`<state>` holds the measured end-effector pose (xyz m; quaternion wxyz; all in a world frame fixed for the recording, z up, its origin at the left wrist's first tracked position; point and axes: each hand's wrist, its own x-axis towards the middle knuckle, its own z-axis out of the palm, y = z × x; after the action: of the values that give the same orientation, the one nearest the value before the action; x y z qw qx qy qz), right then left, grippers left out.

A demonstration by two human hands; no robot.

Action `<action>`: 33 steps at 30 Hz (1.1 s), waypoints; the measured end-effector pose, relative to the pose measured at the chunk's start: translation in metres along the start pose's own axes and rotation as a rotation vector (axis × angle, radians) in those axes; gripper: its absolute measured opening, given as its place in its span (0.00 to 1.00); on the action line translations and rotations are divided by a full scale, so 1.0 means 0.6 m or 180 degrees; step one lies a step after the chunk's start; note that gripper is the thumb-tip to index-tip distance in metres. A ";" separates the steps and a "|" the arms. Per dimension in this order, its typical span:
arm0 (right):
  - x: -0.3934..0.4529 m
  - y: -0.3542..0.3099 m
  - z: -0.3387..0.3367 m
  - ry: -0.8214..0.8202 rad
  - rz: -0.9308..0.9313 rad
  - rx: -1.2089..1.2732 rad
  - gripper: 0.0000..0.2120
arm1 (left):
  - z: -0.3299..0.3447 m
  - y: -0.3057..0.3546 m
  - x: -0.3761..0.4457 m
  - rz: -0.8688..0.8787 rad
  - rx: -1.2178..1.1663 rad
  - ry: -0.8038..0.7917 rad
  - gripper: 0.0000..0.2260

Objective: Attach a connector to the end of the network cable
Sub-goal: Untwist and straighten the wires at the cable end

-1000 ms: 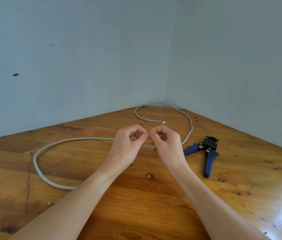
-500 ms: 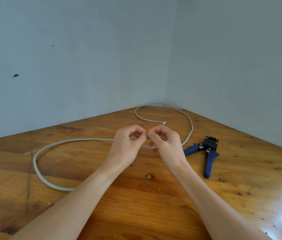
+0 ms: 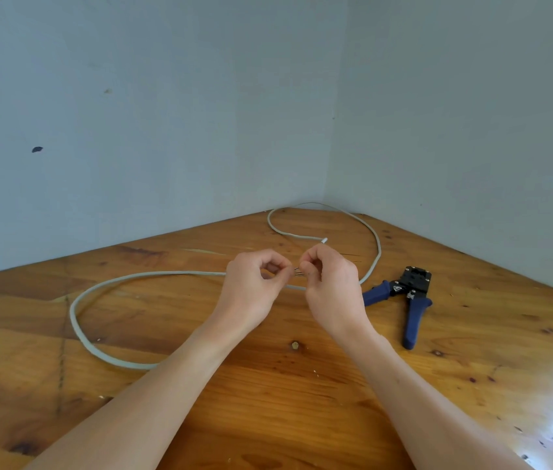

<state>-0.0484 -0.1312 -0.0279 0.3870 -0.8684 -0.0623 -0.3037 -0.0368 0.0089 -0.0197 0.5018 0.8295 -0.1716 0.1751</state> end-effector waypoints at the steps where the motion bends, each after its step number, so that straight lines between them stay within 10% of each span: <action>1: -0.001 -0.002 0.001 0.0030 -0.0034 -0.0099 0.08 | 0.001 -0.001 0.000 0.0022 0.0040 0.0004 0.02; 6: -0.004 -0.005 0.001 0.0157 -0.0126 -0.0289 0.08 | 0.006 -0.004 0.001 0.0133 0.0116 -0.0064 0.04; 15: -0.009 -0.019 -0.001 -0.0114 0.1051 0.2460 0.11 | 0.012 0.005 -0.004 -0.0348 -0.1324 0.0152 0.08; 33: -0.013 -0.024 0.004 -0.0109 0.0947 0.2625 0.05 | 0.022 0.004 -0.006 -0.0751 -0.1883 0.0073 0.09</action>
<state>-0.0585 -0.1186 -0.0242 0.7398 -0.6456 -0.0589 -0.1799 -0.0393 -0.0034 -0.0252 0.7400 0.6598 -0.1120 0.0676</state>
